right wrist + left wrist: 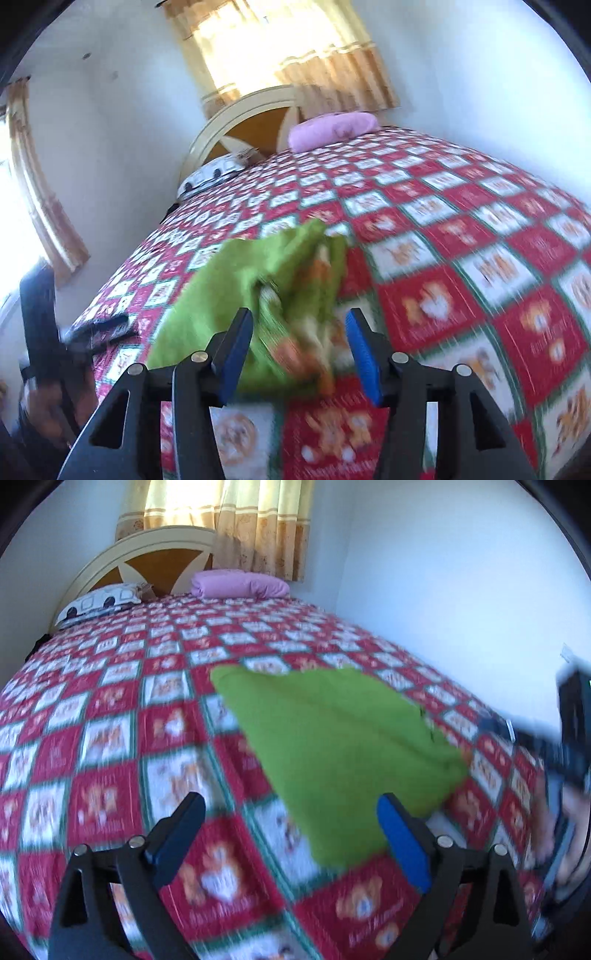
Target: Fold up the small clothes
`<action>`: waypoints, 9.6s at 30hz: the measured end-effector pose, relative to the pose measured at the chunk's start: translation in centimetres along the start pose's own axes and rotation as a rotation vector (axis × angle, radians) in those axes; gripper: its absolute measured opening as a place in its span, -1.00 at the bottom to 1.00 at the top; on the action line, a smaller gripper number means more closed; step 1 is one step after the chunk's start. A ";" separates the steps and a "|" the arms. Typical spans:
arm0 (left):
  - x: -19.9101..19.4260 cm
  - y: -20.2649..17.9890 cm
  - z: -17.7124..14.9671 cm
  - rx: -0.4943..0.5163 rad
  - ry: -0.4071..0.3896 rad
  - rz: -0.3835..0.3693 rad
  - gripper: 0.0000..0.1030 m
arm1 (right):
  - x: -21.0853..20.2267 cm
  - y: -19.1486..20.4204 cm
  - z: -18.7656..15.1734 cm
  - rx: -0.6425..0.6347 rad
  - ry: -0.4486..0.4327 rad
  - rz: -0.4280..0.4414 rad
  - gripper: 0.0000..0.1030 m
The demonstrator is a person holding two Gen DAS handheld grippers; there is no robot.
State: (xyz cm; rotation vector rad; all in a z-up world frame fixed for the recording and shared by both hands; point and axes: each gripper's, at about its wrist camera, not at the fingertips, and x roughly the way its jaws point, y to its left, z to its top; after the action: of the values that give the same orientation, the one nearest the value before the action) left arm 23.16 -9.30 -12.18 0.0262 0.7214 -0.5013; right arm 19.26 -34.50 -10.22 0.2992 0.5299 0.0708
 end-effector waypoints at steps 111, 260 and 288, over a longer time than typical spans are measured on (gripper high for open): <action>6.8 -1.1 -0.2 -0.146 0.086 0.043 0.41 | 21.2 -10.7 5.8 0.278 0.349 0.274 -0.27; -17.1 19.0 -17.1 -0.341 -0.028 0.450 -0.16 | 25.6 35.9 -8.2 -0.128 0.621 0.579 -0.52; -17.1 24.5 -15.4 -0.339 -0.058 0.695 0.71 | 14.8 34.1 -11.3 -0.281 0.602 0.736 -0.07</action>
State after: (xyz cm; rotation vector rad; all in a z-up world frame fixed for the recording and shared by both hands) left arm 13.59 22.60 -16.51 -0.0539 0.6823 0.2847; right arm 26.63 3.11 -16.49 0.1800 0.9712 0.9650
